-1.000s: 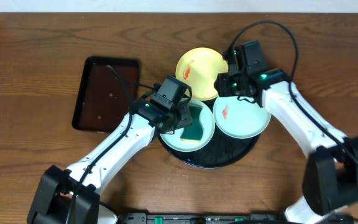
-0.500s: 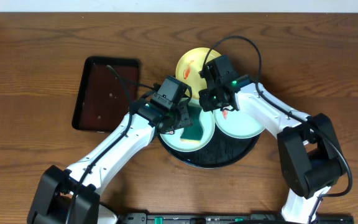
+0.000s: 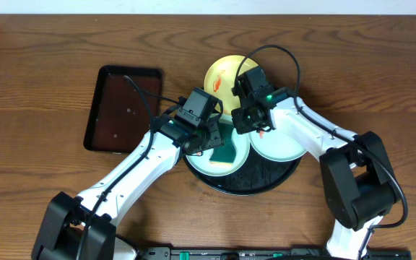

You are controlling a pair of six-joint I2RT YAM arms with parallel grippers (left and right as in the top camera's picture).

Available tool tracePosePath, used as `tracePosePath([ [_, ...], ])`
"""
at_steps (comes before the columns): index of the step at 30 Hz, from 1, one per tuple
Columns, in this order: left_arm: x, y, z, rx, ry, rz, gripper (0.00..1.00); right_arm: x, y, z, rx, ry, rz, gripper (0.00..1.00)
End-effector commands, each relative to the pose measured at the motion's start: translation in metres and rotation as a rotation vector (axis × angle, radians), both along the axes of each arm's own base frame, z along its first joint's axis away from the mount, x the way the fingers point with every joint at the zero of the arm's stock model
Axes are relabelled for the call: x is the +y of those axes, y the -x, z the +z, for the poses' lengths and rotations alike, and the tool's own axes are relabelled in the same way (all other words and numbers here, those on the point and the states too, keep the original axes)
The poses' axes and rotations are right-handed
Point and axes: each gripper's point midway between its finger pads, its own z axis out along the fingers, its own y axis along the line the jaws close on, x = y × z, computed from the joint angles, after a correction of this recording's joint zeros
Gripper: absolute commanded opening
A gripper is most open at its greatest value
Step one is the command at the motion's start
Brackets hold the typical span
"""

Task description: Clean dirty plates on tray and stack at the side

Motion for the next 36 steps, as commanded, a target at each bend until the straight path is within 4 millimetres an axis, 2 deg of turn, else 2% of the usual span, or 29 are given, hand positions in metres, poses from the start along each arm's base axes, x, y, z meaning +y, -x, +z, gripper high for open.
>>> tracePosePath([
  [1,0.003,0.0,-0.006,0.005,-0.022,-0.009,0.51,0.008,0.001,-0.001,-0.015,0.021,0.027,0.31],
  [9,0.003,0.001,-0.006,0.006,-0.023,-0.009,0.51,0.005,0.0,-0.003,-0.02,0.042,0.02,0.25],
  [14,0.003,0.001,-0.006,0.007,-0.022,-0.009,0.51,0.004,0.002,-0.02,0.007,0.058,0.022,0.2],
  [18,0.003,0.001,-0.006,0.006,-0.022,-0.009,0.51,0.004,0.0,-0.02,0.003,0.055,0.02,0.2],
  [22,0.003,0.001,-0.006,0.006,-0.022,-0.009,0.51,0.005,-0.001,-0.019,-0.003,0.052,0.02,0.06],
  [24,0.003,0.001,-0.006,0.006,-0.022,-0.009,0.51,0.006,-0.002,-0.019,-0.007,0.048,0.02,0.02],
  [31,0.003,0.001,-0.007,-0.001,-0.034,-0.041,0.5,0.015,-0.002,-0.017,-0.002,-0.002,0.035,0.01],
  [33,0.003,0.001,-0.009,-0.025,-0.06,-0.119,0.5,0.016,-0.001,-0.017,0.001,-0.005,0.036,0.01],
  [36,0.005,0.0,-0.009,-0.067,-0.098,-0.233,0.56,0.016,-0.001,-0.017,0.001,-0.004,0.037,0.01],
])
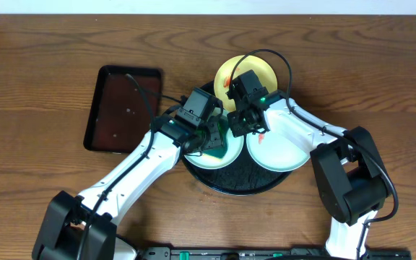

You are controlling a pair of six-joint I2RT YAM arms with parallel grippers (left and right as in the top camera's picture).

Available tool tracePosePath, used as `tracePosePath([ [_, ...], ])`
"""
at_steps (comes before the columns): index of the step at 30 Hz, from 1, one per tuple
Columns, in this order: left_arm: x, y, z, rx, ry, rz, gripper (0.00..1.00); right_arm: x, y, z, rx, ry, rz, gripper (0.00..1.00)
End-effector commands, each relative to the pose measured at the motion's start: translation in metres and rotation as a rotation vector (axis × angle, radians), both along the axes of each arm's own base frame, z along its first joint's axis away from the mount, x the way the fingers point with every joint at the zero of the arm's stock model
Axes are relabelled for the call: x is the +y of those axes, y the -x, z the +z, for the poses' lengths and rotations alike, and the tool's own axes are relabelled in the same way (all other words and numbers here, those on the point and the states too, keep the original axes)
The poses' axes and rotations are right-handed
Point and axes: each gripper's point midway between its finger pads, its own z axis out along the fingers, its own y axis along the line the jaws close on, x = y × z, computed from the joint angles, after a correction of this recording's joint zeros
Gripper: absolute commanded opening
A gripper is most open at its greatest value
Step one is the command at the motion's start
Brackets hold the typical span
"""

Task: Clean dirty plates on tray and stack at the side
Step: 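Scrub the left plate with the sponge in the left gripper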

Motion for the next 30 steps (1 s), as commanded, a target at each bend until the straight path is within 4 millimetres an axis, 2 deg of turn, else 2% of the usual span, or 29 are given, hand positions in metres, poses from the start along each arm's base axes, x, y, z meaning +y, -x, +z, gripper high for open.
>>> tracePosePath([
  [1,0.007,-0.002,-0.007,-0.052,-0.077,-0.172,0.56,0.009,0.0,0.0,0.001,-0.017,0.011,0.01],
  [4,0.012,-0.009,-0.005,-0.102,-0.105,-0.253,0.57,0.01,0.003,0.0,0.002,-0.017,0.048,0.01],
  [8,0.012,-0.018,-0.006,-0.127,-0.103,-0.256,0.57,0.014,0.006,0.001,0.008,-0.035,0.097,0.01],
  [10,0.012,-0.017,-0.015,-0.104,-0.111,-0.257,0.57,0.015,0.008,0.001,0.008,-0.04,0.141,0.01],
  [14,0.014,-0.014,-0.04,-0.038,-0.137,-0.262,0.56,0.004,0.007,0.0,0.021,-0.026,0.144,0.01],
  [16,0.013,-0.014,-0.048,-0.019,-0.138,-0.262,0.56,0.004,0.008,0.003,0.043,-0.075,0.162,0.01],
  [20,0.002,-0.014,-0.046,-0.023,-0.081,-0.282,0.56,0.008,0.011,0.007,0.073,-0.151,0.179,0.01],
  [30,-0.012,-0.003,-0.046,-0.009,-0.058,-0.329,0.57,0.018,0.013,0.008,0.07,-0.159,0.176,0.01],
])
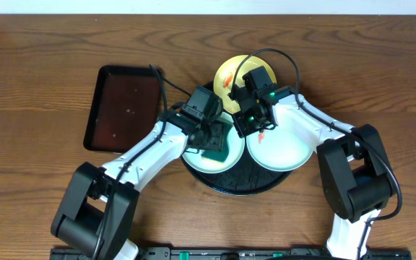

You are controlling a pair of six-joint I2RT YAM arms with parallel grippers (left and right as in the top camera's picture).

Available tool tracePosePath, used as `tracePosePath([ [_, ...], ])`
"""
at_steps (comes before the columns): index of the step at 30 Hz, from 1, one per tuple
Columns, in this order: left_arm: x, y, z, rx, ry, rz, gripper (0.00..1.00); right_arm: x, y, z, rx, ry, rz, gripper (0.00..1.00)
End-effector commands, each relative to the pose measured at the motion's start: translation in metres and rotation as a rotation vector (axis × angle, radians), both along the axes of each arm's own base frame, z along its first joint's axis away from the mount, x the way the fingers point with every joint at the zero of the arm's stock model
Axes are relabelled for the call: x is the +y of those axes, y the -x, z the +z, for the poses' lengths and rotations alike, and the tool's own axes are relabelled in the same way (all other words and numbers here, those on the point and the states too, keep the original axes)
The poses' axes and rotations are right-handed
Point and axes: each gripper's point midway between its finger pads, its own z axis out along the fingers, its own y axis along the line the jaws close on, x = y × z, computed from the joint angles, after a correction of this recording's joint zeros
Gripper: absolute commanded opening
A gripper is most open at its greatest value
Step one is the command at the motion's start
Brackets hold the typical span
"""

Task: Clean dirty plates on tray and stack at the side
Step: 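Scrub the left plate with the sponge in the left gripper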

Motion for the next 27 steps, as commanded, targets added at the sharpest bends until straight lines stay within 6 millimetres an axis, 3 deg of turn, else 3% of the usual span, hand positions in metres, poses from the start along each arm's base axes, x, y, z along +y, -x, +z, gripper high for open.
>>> tracePosePath([
  [1,-0.007,0.007,-0.005,0.013,0.003,-0.034,0.57,0.018,0.006,0.004,0.013,-0.051,0.039,0.01],
  [9,-0.007,0.006,-0.032,0.058,-0.022,-0.022,0.56,0.017,0.006,0.003,0.017,-0.049,0.039,0.01],
  [17,-0.008,0.003,-0.033,0.05,-0.017,-0.022,0.3,0.017,0.006,0.003,0.017,-0.049,0.038,0.01],
  [21,-0.008,0.003,-0.033,0.049,-0.017,-0.022,0.08,0.012,0.003,0.001,0.02,-0.024,-0.019,0.01],
  [27,0.004,-0.006,-0.035,0.033,-0.07,0.09,0.07,0.011,0.006,0.0,0.034,-0.017,-0.018,0.01],
])
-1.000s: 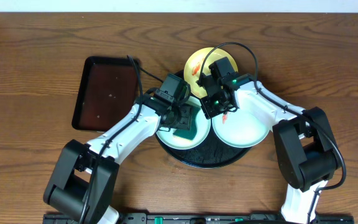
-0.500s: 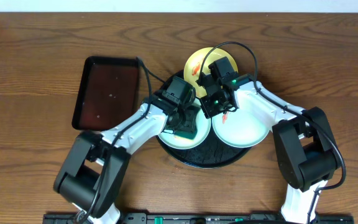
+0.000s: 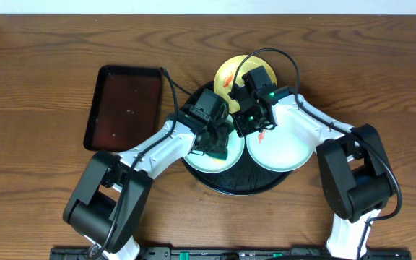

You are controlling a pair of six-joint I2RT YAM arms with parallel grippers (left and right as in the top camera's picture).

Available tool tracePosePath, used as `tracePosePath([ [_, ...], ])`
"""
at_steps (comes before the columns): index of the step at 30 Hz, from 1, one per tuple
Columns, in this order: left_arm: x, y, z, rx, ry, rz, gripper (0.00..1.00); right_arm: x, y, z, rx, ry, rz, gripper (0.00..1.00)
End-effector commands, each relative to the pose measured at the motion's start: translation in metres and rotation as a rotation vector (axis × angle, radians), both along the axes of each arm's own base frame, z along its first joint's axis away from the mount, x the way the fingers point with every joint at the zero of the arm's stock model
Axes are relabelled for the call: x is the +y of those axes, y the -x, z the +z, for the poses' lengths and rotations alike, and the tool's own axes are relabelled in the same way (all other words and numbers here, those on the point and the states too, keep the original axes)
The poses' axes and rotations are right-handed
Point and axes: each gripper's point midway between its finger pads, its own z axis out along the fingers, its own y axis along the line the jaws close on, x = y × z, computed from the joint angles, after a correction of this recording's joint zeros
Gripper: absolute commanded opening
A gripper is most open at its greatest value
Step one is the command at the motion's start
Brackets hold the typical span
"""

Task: Clean dirty plates on tray and stack at the side
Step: 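Scrub the left plate with the sponge in the left gripper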

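A round black tray (image 3: 240,184) holds two pale green plates. My left gripper (image 3: 216,141) is pressed down on the left plate (image 3: 201,159), shut on a green sponge (image 3: 222,148) that is mostly hidden under it. My right gripper (image 3: 244,124) sits at that plate's right rim and appears shut on it, with an orange scrap (image 3: 263,133) beside its fingers. The right plate (image 3: 284,148) lies bare under the right arm. A yellow plate (image 3: 231,72) with an orange smear sits at the tray's far edge, half covered by the right wrist.
A dark rectangular tray (image 3: 121,108) with a few crumbs lies on the wooden table (image 3: 42,65) to the left. Both arms cross over the round tray, and their cables loop above it.
My left gripper has shifted a little to the right across the left plate with the sponge, which now shows less. The right gripper and the plates stay where they were.
At first the sponge lay on the left plate's near side under my left gripper, with the right gripper at the rim. Then the plates and yellow plate sat slightly shifted. Since then the sponge has stood at several spots on that plate while the right gripper stayed put.
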Motion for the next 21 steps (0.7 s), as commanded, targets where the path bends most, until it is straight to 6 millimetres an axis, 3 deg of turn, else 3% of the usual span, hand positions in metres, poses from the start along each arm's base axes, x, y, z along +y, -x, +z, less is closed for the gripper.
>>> tracePosePath([
  [1,0.017,-0.007,-0.01,-0.008,-0.075,0.09,0.07,0.011,0.008,0.0,0.03,-0.018,0.012,0.01],
  [5,0.028,-0.017,-0.01,-0.027,-0.091,0.147,0.08,0.009,0.012,-0.001,0.046,-0.007,0.019,0.01],
  [7,0.061,-0.024,-0.013,-0.036,-0.2,0.33,0.08,0.005,0.014,-0.002,0.055,0.008,0.013,0.01],
  [10,0.09,-0.026,-0.014,-0.052,-0.303,0.456,0.07,0.002,0.015,-0.004,0.059,0.023,0.01,0.01],
  [21,0.134,-0.042,0.002,-0.212,-0.501,0.584,0.07,-0.002,0.018,-0.005,0.073,0.043,0.009,0.01],
])
